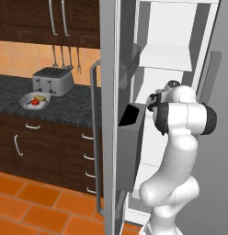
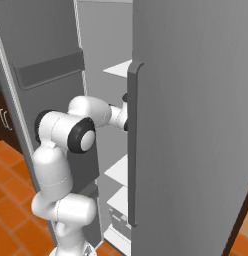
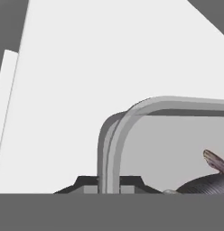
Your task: Take the meat container that has the fish and place it on the second highest rack of the freezer. Then take the vegetable container that has the tomato and potato and place it on the highest rack of the freezer.
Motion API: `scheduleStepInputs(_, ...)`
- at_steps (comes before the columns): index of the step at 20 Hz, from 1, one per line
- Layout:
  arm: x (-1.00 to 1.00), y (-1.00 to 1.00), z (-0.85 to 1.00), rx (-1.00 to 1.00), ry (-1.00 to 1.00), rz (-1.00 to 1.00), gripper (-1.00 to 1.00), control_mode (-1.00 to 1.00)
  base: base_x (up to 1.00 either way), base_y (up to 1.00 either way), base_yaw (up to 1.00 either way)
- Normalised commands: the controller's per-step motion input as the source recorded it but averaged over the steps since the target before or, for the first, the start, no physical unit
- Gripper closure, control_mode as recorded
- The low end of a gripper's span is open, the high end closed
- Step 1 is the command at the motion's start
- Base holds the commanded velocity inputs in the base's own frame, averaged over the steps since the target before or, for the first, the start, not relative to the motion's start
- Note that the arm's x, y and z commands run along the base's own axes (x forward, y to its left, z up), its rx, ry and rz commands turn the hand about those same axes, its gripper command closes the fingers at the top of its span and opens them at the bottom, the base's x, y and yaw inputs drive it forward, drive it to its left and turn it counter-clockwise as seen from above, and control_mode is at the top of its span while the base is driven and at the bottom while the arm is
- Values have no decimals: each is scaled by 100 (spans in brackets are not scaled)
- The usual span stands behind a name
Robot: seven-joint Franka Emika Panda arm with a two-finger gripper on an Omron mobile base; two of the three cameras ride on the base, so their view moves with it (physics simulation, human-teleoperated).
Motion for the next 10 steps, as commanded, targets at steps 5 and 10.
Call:
scheduleStepInputs(5, 0, 0, 0, 0, 0, 0, -100, -100, 0, 0, 0)
scheduleStepInputs(10, 0, 0, 0, 0, 0, 0, -100, -100, 0, 0, 0)
